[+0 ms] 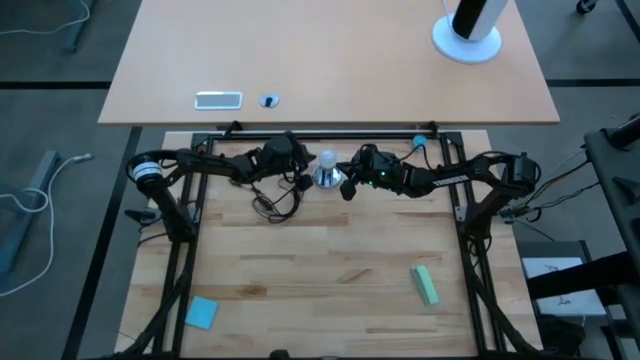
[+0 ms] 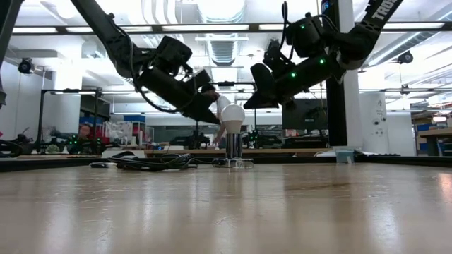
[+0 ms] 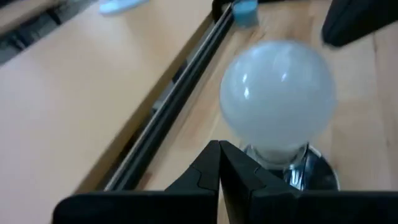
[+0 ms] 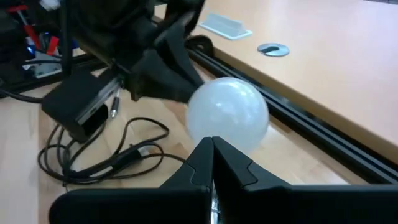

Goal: Screw lightbulb
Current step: Remove the lightbulb from the lamp

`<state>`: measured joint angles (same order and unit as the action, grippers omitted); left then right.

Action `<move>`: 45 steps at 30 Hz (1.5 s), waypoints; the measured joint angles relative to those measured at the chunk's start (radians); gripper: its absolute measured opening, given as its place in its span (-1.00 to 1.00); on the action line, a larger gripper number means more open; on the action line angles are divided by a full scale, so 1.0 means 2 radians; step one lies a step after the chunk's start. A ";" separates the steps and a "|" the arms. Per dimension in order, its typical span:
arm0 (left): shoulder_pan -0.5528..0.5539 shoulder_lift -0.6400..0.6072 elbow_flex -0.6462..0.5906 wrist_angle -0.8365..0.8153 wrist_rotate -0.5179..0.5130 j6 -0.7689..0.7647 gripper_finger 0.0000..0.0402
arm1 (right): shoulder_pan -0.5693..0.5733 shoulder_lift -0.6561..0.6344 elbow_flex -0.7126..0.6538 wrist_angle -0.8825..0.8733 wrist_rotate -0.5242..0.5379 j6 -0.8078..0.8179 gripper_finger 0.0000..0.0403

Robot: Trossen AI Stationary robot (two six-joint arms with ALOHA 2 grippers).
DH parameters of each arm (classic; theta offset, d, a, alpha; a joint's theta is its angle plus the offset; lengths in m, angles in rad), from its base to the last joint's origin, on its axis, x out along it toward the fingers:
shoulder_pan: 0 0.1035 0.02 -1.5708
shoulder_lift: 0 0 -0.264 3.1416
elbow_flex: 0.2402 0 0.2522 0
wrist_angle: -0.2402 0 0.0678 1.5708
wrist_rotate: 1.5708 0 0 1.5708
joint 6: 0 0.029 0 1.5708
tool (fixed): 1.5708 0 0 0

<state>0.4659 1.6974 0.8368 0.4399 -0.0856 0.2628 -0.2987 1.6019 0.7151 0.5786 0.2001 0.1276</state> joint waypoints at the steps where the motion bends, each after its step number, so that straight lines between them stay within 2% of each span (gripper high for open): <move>1: 0.001 0.000 0.000 0.006 0.003 0.004 -1.00 | -0.001 0.001 0.000 0.002 0.001 0.000 -1.00; 6: 0.001 0.001 0.000 0.018 0.037 0.005 -1.00 | -0.001 0.001 0.000 0.002 0.000 -0.007 -1.00; 12: -0.004 0.001 0.000 0.017 0.041 -0.003 -1.00 | -0.009 0.001 0.000 0.001 0.001 -0.008 -1.00; 20: -0.011 -0.006 0.000 -0.011 0.078 -0.028 -1.00 | -0.022 0.001 0.000 -0.006 0.010 -0.016 -1.00; 24: -0.011 -0.017 -0.001 -0.072 0.045 -0.039 -1.00 | -0.023 -0.001 -0.001 -0.039 0.004 -0.018 -1.00; 27: -0.010 -0.019 -0.001 -0.081 0.026 -0.041 -1.00 | -0.020 -0.007 -0.001 -0.039 0.005 -0.013 -1.00; 37: -0.010 -0.018 -0.001 0.007 0.022 -0.031 -1.00 | 0.008 -0.021 -0.001 -0.037 0.001 0.000 -1.00; 45: -0.010 -0.005 -0.001 0.014 0.043 -0.029 -1.00 | 0.007 -0.004 0.000 -0.032 0.001 -0.004 -1.00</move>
<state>0.4455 1.6883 0.8356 0.4680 0.0002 0.2043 -0.2857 1.5944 0.7144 0.5137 0.2016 0.1193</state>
